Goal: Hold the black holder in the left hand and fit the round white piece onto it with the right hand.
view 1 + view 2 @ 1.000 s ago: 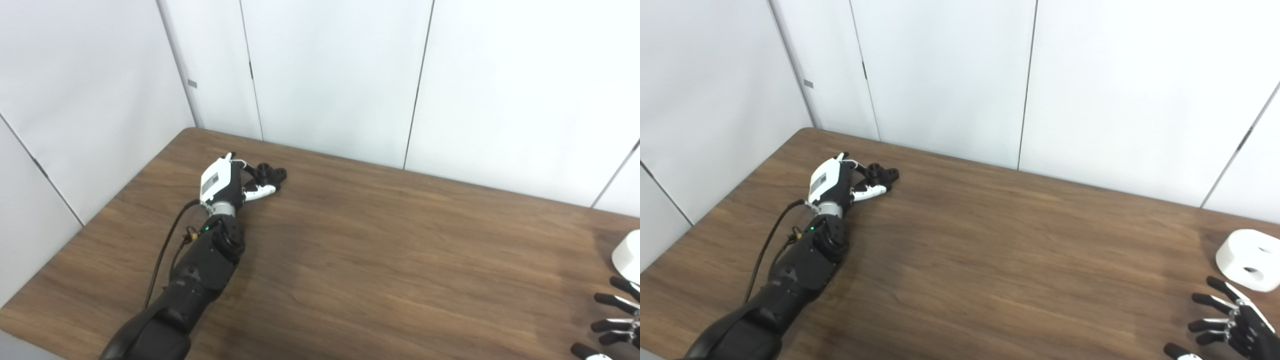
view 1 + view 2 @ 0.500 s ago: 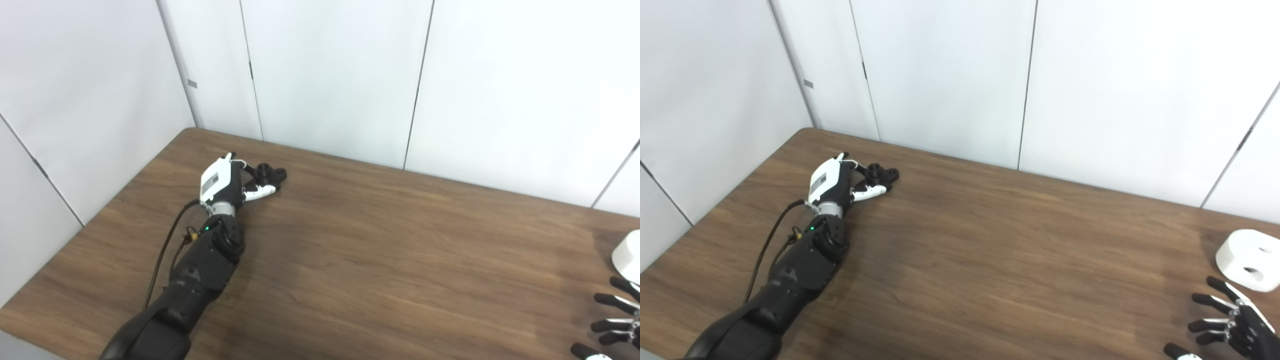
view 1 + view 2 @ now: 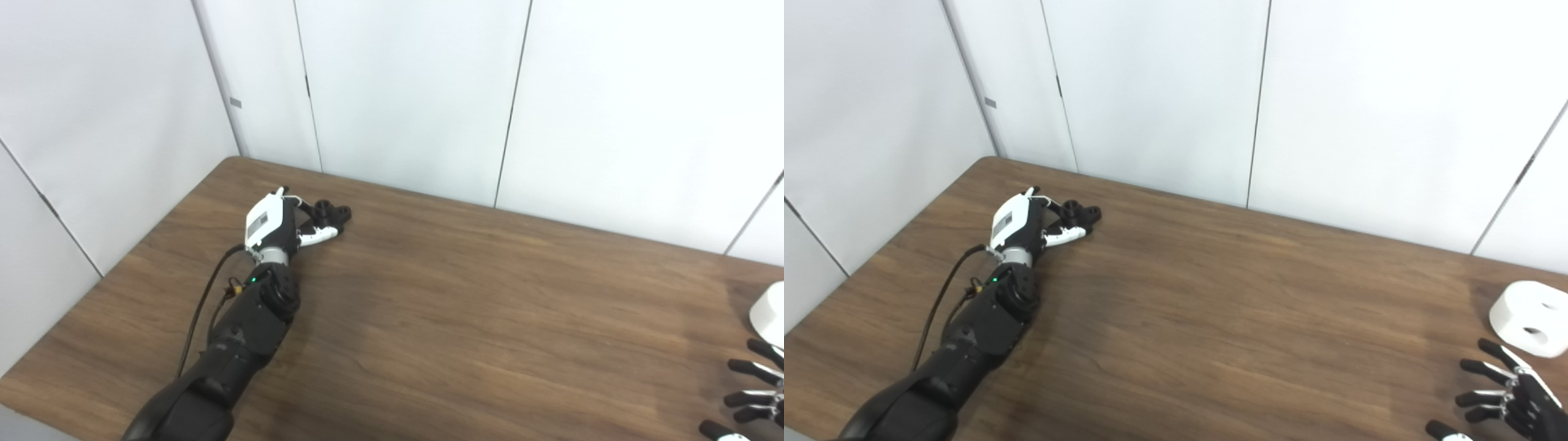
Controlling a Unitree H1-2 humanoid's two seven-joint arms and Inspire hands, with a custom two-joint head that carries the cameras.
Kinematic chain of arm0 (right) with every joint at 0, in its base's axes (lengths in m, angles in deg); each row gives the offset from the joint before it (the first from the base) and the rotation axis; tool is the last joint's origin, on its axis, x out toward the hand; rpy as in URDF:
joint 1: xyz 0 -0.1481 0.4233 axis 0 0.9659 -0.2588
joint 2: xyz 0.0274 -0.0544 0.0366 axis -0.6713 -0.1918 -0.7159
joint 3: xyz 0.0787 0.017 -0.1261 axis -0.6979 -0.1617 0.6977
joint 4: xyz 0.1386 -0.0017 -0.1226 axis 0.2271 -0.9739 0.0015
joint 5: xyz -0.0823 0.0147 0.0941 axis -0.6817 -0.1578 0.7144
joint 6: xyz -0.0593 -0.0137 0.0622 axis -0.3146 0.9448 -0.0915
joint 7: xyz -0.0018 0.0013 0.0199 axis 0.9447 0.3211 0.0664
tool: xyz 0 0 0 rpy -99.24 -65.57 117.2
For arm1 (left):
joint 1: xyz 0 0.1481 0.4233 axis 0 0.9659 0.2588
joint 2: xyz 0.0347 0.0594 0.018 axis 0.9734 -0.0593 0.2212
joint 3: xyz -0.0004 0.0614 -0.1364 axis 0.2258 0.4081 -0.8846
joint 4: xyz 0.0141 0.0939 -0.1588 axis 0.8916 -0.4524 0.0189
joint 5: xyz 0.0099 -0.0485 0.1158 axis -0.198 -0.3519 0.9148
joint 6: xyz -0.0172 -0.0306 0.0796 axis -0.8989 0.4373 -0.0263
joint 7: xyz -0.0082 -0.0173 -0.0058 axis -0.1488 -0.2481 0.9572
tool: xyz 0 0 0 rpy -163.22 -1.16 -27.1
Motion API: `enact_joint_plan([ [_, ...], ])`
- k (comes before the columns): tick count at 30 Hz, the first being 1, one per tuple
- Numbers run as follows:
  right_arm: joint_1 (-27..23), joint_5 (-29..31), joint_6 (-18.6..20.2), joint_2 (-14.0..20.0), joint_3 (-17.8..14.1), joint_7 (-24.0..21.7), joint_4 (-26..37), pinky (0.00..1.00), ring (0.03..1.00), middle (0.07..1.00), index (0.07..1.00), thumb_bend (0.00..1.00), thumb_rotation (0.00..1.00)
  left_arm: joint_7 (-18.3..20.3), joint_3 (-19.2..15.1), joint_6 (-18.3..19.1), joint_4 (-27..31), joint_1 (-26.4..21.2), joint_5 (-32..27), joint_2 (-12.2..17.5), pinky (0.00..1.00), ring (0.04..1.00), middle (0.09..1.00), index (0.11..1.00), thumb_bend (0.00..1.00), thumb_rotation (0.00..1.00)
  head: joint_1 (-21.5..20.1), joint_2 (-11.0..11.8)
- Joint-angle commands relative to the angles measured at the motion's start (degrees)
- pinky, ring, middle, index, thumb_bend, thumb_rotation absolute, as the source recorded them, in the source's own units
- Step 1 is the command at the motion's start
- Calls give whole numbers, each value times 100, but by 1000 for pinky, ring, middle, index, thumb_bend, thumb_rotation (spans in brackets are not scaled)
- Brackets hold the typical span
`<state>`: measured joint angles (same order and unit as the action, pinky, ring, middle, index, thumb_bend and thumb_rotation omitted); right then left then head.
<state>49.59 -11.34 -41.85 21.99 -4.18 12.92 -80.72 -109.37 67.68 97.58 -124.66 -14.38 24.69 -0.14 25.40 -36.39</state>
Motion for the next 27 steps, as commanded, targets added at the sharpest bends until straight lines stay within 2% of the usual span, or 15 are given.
enact_joint_plan([
  [1, -95, 41, -94, 135, -72, -13, 232, 444, 539, 730, 837, 660, 63, 295, 128, 291, -280, 267, -17, -83, 1000, 1000, 963, 494, 519, 75, -3, -7],
  [27, -95, 41, -94, 135, -72, -13, 232, 444, 539, 730, 837, 660, 63, 295, 128, 291, -280, 267, -17, -83, 1000, 1000, 963, 495, 519, 75, -3, -7],
])
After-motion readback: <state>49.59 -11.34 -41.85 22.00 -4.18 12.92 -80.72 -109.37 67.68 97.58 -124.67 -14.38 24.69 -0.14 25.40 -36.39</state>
